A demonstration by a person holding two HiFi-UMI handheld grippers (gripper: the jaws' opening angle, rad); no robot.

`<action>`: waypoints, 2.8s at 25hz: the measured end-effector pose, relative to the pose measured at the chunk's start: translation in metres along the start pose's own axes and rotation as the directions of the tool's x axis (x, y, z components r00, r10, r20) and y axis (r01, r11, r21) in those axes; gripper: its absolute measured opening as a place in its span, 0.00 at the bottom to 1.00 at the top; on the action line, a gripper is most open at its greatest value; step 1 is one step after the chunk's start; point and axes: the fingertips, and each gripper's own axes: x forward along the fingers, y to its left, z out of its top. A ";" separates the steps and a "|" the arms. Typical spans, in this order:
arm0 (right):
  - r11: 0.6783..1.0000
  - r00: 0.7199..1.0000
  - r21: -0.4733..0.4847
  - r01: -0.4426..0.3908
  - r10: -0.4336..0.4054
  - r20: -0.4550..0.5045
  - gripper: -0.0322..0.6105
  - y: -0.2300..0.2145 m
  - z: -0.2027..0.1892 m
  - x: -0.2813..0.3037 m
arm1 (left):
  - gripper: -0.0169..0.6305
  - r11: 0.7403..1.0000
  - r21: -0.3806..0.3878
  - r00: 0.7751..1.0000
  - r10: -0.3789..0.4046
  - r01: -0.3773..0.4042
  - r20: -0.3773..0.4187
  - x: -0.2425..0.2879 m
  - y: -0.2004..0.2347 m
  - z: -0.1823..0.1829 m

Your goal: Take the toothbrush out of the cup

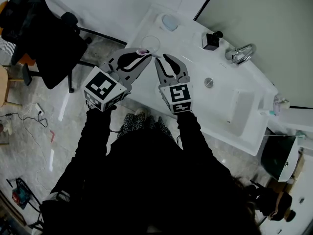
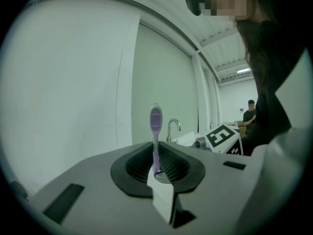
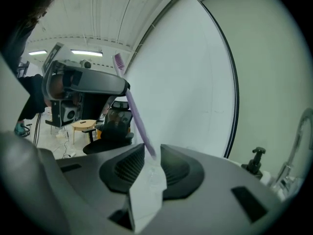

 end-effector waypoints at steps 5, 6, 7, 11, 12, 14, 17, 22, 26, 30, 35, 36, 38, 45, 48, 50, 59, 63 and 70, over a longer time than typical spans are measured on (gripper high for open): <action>1.000 0.999 -0.017 -0.020 0.020 -0.033 0.19 0.006 -0.010 0.002 | 0.09 0.999 -0.019 0.999 -0.028 0.029 0.017 0.002 -0.006 0.000; 1.000 0.999 -0.022 -0.021 0.020 -0.037 0.19 0.007 -0.011 0.002 | 0.09 0.999 -0.024 0.999 -0.031 0.031 0.022 0.002 -0.007 0.001; 0.999 0.999 -0.027 -0.021 0.020 -0.037 0.19 0.008 -0.011 0.002 | 0.09 0.999 -0.026 0.999 -0.032 0.032 0.024 0.002 -0.007 0.002; 0.998 0.999 -0.055 -0.023 0.022 -0.030 0.14 0.009 -0.010 0.000 | 0.09 0.999 -0.025 0.999 -0.030 0.031 0.034 0.004 -0.008 0.006; 0.998 0.999 -0.062 -0.025 0.024 -0.028 0.13 0.010 -0.009 -0.001 | 0.09 0.999 -0.032 0.999 -0.027 0.028 0.038 0.004 -0.008 0.006; 0.997 0.999 -0.067 -0.029 0.027 -0.026 0.13 0.011 -0.009 -0.002 | 0.09 0.999 -0.047 0.998 -0.021 0.023 0.053 0.005 -0.010 0.007; 0.997 0.999 -0.067 -0.036 0.035 -0.028 0.12 0.012 -0.010 -0.004 | 0.09 0.998 -0.059 0.996 -0.007 0.012 0.091 0.007 -0.014 0.010; 0.997 0.998 -0.068 -0.044 0.041 -0.037 0.12 0.013 -0.011 -0.008 | 0.09 0.993 -0.120 0.984 0.027 -0.006 0.176 0.003 -0.013 0.019; 0.997 0.998 -0.061 -0.045 0.042 -0.041 0.12 0.013 -0.012 -0.011 | 0.15 0.993 -0.118 0.975 0.051 -0.025 0.217 -0.002 -0.011 0.025; 0.999 0.999 -0.046 -0.028 0.026 -0.042 0.12 0.005 -0.012 -0.016 | 0.19 0.992 -0.120 0.971 0.062 -0.035 0.232 -0.005 -0.009 0.026; 1.000 1.000 -0.001 0.018 -0.018 -0.023 0.12 -0.014 -0.008 -0.027 | 0.19 0.990 -0.126 0.975 0.088 -0.063 0.205 -0.006 -0.005 0.018; 1.000 0.999 0.009 0.027 -0.027 -0.017 0.12 -0.019 -0.007 -0.030 | 0.19 0.988 -0.135 0.975 0.097 -0.070 0.202 -0.005 -0.004 0.014; 0.999 0.999 0.028 0.044 -0.044 -0.002 0.12 -0.026 -0.004 -0.035 | 0.19 0.983 -0.157 0.973 0.121 -0.091 0.195 -0.005 0.000 0.005; 0.994 0.994 0.066 0.087 -0.091 0.057 0.12 -0.041 0.010 -0.054 | 0.19 0.965 -0.156 0.963 0.234 -0.213 0.134 -0.006 0.012 -0.024; 0.991 0.991 0.082 0.103 -0.109 0.076 0.12 -0.045 0.014 -0.062 | 0.17 0.955 -0.150 0.954 0.276 -0.257 0.118 -0.007 0.014 -0.033; 0.990 0.989 0.087 0.112 -0.119 0.085 0.12 -0.048 0.016 -0.068 | 0.11 0.947 -0.155 0.947 0.299 -0.281 0.113 -0.009 0.015 -0.037; 0.986 0.983 0.100 0.137 -0.147 0.107 0.12 -0.051 0.020 -0.094 | 0.04 0.940 -0.159 0.942 0.321 -0.303 0.103 -0.017 0.003 -0.044; 0.984 0.983 0.112 0.137 -0.149 0.109 0.12 -0.050 0.019 -0.105 | 0.04 0.937 -0.164 0.940 0.326 -0.307 0.105 -0.021 -0.005 -0.045; 0.982 0.980 0.118 0.148 -0.162 0.117 0.12 -0.047 0.021 -0.123 | 0.04 0.943 -0.124 0.942 0.322 -0.309 0.097 -0.026 -0.025 -0.043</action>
